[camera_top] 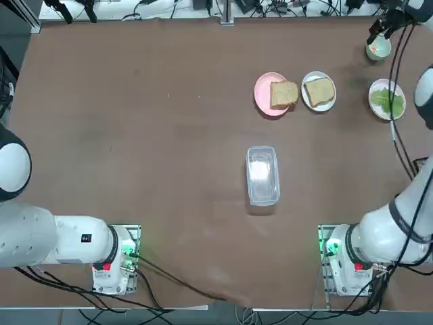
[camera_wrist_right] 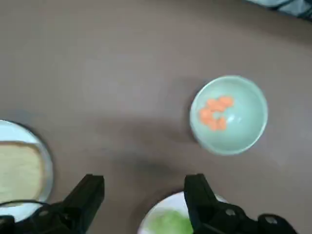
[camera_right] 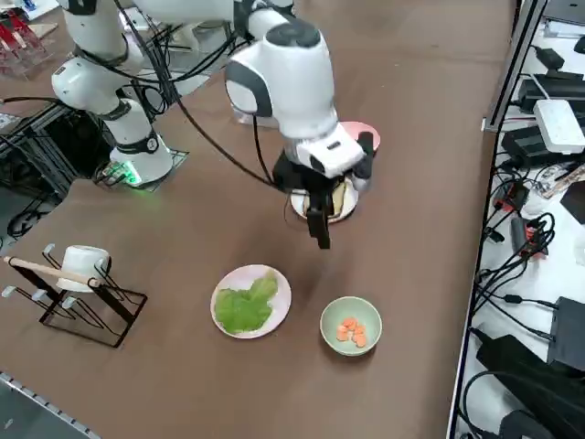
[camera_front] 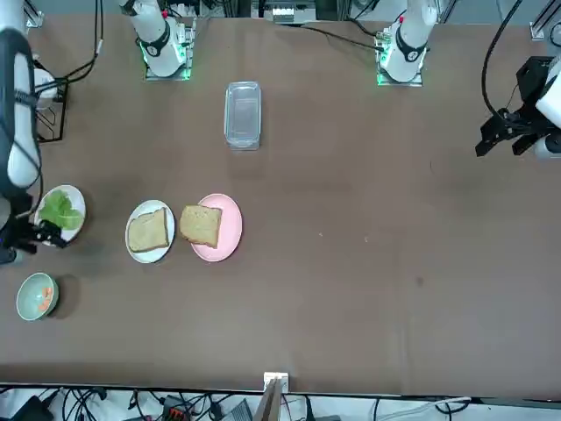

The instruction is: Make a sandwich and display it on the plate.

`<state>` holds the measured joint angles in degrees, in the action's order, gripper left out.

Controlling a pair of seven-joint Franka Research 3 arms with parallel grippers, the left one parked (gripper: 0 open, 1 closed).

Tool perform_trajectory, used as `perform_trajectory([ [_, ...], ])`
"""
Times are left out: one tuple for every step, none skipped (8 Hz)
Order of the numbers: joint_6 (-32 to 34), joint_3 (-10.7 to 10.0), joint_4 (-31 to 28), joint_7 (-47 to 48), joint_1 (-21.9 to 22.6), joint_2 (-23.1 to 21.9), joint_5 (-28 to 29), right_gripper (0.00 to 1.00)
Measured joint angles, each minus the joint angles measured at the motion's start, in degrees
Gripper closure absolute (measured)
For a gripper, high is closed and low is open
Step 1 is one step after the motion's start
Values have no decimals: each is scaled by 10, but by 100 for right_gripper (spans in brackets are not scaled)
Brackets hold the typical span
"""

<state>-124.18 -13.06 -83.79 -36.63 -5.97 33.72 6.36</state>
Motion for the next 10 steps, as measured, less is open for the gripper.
perform_trajectory([
  [-2,0,53,-49,-13,47,0,0],
  [-3,0,102,-94,-21,90,0,1],
  [-2,0,142,-130,-27,129,0,1],
  [-3,4,165,-152,-33,156,0,1],
  [-4,11,175,-163,-42,173,0,3],
  [-9,20,178,-175,-53,183,0,3],
  [-17,25,178,-183,-62,190,-1,4],
  [-23,28,178,-186,-66,196,-1,6],
  [-25,30,178,-187,-67,201,-1,10],
  [-30,33,178,-187,-67,206,-1,15],
])
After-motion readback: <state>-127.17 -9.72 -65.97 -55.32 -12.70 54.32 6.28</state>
